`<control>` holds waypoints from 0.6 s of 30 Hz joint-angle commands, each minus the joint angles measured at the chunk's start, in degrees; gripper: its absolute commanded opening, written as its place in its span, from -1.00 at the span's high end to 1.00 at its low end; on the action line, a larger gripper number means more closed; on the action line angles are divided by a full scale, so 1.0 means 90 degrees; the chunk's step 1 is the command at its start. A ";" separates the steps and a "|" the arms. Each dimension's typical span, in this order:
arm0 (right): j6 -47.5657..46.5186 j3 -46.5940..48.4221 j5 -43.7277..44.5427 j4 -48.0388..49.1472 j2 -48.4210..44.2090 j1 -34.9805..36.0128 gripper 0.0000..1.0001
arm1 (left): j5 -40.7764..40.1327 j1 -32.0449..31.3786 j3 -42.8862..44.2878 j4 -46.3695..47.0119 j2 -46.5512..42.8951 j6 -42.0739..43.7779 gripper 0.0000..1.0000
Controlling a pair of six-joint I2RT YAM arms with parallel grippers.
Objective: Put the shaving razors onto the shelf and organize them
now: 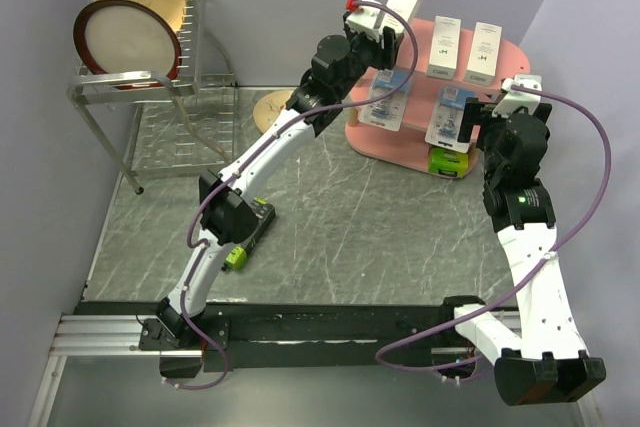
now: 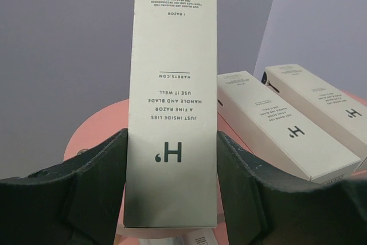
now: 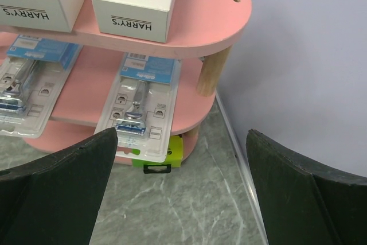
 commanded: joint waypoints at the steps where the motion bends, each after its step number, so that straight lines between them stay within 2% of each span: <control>1: 0.0172 0.0326 -0.0045 0.0019 0.0075 -0.0052 -1.00 | -0.0317 -0.0048 0.0312 0.0661 -0.0230 0.0065 -0.26; 12: 0.0172 0.0346 -0.0016 -0.0030 0.0056 -0.0071 -1.00 | -0.0522 -0.0077 0.0244 0.0846 -0.0123 0.0290 -0.56; 17: 0.0201 0.0297 0.0013 0.0018 0.0016 -0.0081 -1.00 | -0.0649 -0.0165 0.0224 0.1227 -0.0502 0.0338 -0.81; 18: 0.0250 0.0297 0.0013 0.0028 0.0026 -0.0091 -1.00 | -0.0591 -0.0165 0.0195 0.1275 -0.0755 0.0609 -0.84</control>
